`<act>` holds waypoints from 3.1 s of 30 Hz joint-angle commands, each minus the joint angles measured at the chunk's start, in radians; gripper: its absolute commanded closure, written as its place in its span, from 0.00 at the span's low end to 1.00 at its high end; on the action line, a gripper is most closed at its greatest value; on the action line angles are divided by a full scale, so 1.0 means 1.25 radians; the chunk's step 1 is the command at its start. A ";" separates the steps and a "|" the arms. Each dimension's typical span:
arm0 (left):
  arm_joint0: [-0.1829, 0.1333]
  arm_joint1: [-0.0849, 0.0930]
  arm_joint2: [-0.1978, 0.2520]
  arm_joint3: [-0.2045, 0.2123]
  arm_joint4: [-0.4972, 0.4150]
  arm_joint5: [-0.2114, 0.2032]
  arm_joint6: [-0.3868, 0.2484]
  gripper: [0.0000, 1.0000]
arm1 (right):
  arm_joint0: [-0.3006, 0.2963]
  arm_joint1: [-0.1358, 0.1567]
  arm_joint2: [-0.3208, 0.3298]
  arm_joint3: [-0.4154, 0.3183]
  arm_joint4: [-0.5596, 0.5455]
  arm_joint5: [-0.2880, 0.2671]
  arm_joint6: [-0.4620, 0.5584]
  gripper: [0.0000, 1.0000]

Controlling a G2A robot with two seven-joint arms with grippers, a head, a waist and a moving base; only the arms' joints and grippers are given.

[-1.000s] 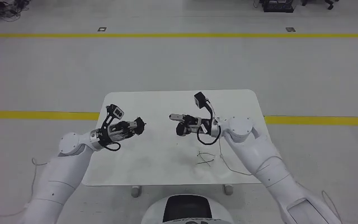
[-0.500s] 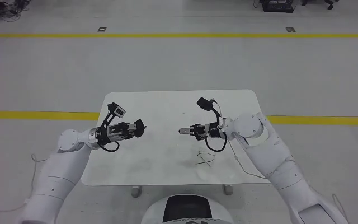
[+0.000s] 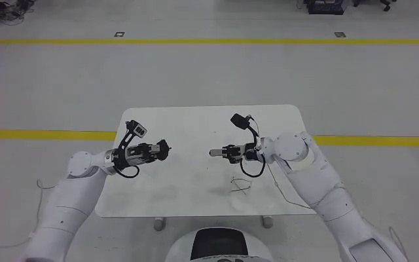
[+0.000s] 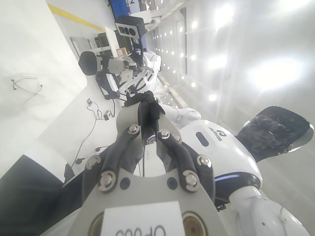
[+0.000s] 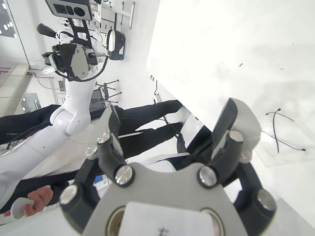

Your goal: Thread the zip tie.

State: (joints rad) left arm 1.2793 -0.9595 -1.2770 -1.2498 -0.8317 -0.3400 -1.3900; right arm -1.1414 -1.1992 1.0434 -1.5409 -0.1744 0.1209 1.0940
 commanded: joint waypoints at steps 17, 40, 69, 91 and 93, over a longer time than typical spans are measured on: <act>0.000 0.000 0.000 0.000 0.000 0.000 0.000 1.00 | 0.079 -0.009 -0.189 0.015 -0.409 0.029 0.043 0.00; 0.000 0.000 0.000 0.000 0.000 0.000 0.000 1.00 | 0.136 0.004 -0.215 0.099 -0.460 -0.171 0.237 0.00; 0.000 0.000 0.000 0.000 0.000 0.000 0.000 1.00 | 0.143 -0.026 -0.299 0.209 -0.496 -0.130 0.149 0.00; 0.000 0.000 0.000 0.000 0.000 0.000 0.000 1.00 | 0.125 -0.027 -0.299 0.202 -0.530 -0.102 0.112 0.00; 0.000 0.000 0.000 0.000 0.000 0.000 0.000 1.00 | 0.125 -0.027 -0.299 0.202 -0.530 -0.102 0.112 0.00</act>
State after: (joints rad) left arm 1.2793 -0.9595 -1.2770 -1.2498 -0.8318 -0.3400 -1.3900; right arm -0.9857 -1.2335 0.6703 -1.2889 -0.8368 -0.0070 1.2333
